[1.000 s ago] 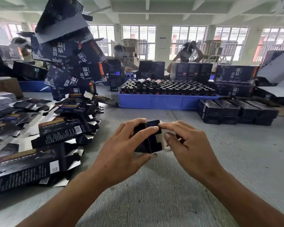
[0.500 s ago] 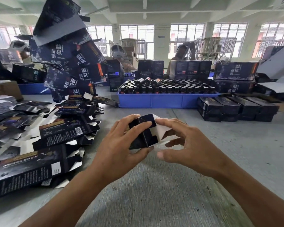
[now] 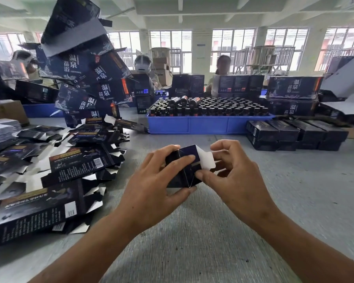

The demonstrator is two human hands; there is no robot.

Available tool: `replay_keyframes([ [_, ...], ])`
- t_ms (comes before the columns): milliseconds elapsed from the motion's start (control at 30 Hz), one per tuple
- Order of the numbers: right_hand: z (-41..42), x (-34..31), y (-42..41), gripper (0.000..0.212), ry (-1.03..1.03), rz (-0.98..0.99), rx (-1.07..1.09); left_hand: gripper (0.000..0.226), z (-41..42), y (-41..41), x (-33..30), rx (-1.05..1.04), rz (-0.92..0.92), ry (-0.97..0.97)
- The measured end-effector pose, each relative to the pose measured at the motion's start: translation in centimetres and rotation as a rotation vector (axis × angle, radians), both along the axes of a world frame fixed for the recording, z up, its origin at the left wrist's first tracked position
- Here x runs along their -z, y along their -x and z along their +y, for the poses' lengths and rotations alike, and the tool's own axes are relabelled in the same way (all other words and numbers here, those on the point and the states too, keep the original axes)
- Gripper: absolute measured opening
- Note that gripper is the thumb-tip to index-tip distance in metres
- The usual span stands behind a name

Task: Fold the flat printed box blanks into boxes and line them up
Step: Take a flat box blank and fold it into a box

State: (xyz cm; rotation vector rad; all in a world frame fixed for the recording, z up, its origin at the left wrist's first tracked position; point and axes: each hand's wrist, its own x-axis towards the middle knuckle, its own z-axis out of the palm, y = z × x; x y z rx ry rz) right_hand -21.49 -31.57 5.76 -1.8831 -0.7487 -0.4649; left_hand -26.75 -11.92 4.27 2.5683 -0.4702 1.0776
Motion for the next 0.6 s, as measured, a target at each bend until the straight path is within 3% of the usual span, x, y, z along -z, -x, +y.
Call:
replay_keyframes([
  [133, 0.1, 0.1, 0.1, 0.025, 0.056, -0.060, -0.018, 0.063, -0.2, 0.1, -0.1, -0.003, -0.013, 0.011],
  [200, 0.1, 0.0, 0.2, 0.027, 0.084, -0.065, -0.052, 0.071, -0.2, 0.2, -0.1, -0.011, -0.007, 0.027],
  [267, 0.1, 0.0, 0.2, 0.030, 0.058, -0.024, -0.080, 0.081, -0.3, 0.3, -0.2, -0.018, 0.002, 0.060],
  [367, 0.1, -0.1, 0.0, 0.015, -0.026, 0.066, -0.058, 0.091, -0.7, 0.4, -0.2, -0.006, 0.037, 0.081],
  [600, 0.0, -0.4, -0.2, 0.012, -0.067, 0.185, -0.057, 0.095, -1.3, 0.5, 0.0, 0.000, 0.064, 0.091],
])
